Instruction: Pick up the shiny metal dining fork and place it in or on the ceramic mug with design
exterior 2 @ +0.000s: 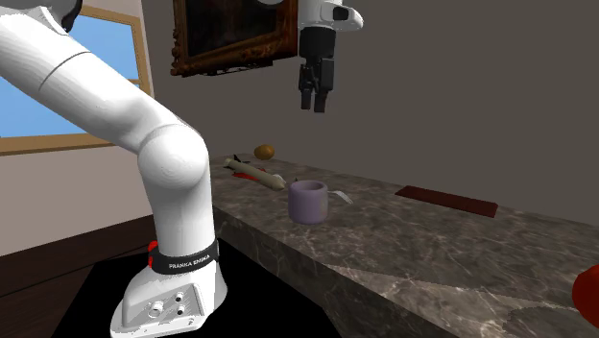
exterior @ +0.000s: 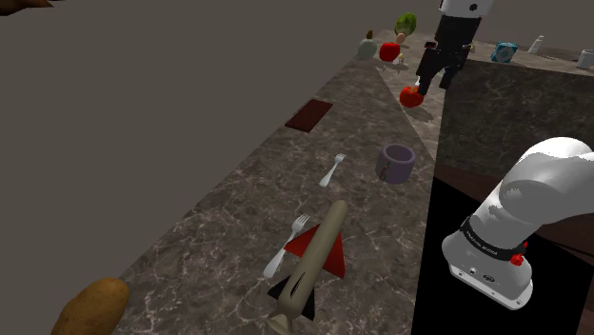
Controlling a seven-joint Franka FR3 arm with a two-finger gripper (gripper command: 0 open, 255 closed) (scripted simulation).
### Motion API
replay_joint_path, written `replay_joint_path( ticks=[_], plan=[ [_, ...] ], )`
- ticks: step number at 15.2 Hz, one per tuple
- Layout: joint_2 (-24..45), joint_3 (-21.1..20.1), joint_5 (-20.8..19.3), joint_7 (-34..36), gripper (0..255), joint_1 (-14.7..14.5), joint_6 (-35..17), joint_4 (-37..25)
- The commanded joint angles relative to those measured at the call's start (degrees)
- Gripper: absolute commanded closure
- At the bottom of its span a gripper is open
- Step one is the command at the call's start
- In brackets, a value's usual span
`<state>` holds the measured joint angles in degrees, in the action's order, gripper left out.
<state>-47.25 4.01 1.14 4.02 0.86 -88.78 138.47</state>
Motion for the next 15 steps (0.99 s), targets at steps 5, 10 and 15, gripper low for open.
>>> replay_joint_path(
  ticks=[5, 10, 15],
  plan=[
    [1.3, -5.3, 4.5, 11.2, 0, 1.1, -5.6, 4.6],
    [5.8, -12.1, 10.0, 24.7, 0, 2.0, -13.6, 8.1],
    [13.5, -18.7, 14.6, 37.8, 0, 3.2, -22.7, 8.9]
  ],
)
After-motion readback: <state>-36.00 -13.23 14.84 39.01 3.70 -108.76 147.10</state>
